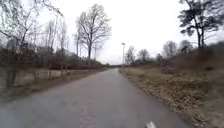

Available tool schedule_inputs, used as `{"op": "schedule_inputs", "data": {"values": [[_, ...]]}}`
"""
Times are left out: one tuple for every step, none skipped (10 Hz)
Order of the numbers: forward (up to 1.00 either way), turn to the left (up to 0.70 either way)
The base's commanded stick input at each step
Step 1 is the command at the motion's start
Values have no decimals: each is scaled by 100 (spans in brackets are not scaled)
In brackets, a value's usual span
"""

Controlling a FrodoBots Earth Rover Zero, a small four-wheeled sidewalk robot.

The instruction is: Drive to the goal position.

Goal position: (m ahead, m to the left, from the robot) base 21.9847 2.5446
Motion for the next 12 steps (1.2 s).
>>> {"op": "schedule_inputs", "data": {"values": [[85, -34], [85, -34], [85, -34], [85, -34], [85, -29], [85, -19], [85, 0], [85, 0], [85, 0], [85, 0], [85, 0], [85, 0]]}}
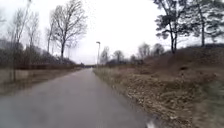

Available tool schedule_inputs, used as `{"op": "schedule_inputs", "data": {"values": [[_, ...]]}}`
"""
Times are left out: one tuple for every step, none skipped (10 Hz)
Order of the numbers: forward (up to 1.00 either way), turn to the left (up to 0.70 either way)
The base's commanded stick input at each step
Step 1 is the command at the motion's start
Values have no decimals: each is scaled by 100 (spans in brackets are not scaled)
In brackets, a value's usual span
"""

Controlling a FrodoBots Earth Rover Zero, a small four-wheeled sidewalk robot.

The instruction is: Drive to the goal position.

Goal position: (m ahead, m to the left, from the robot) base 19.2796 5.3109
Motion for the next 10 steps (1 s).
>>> {"op": "schedule_inputs", "data": {"values": [[85, 0], [85, 0], [85, 0], [85, 0], [85, 0], [85, 0], [85, 0], [85, 0], [85, 0], [85, 0]]}}
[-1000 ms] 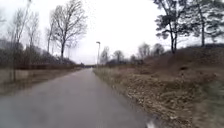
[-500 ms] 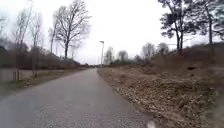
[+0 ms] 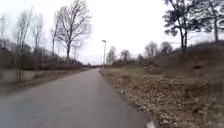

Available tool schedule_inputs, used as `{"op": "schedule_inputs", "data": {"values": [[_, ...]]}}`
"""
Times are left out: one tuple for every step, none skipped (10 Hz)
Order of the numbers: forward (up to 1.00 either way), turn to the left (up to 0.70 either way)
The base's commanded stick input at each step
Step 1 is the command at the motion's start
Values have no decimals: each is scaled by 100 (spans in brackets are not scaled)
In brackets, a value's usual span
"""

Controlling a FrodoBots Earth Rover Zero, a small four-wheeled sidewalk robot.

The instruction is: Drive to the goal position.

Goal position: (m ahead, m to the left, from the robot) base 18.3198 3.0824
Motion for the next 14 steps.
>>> {"op": "schedule_inputs", "data": {"values": [[85, 0], [85, 0], [85, 0], [85, 0], [85, 0], [85, 0], [85, 0], [85, 0], [85, 0], [85, 0], [85, 0], [85, 0], [85, 0], [85, 0]]}}
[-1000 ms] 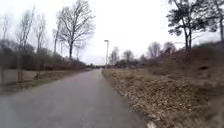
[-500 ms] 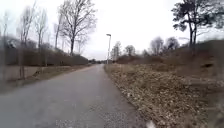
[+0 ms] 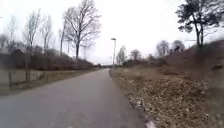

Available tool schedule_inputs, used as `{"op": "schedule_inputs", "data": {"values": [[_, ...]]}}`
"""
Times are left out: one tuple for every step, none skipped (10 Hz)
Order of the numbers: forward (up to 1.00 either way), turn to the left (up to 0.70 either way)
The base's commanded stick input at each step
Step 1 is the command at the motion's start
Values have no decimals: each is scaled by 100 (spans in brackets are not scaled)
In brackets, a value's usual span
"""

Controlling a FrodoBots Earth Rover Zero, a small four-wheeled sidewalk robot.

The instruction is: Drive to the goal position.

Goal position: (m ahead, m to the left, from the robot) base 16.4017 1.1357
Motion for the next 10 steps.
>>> {"op": "schedule_inputs", "data": {"values": [[85, 0], [85, 0], [85, 0], [85, 0], [85, 0], [85, 0], [85, 0], [85, 0], [85, 0], [85, 0]]}}
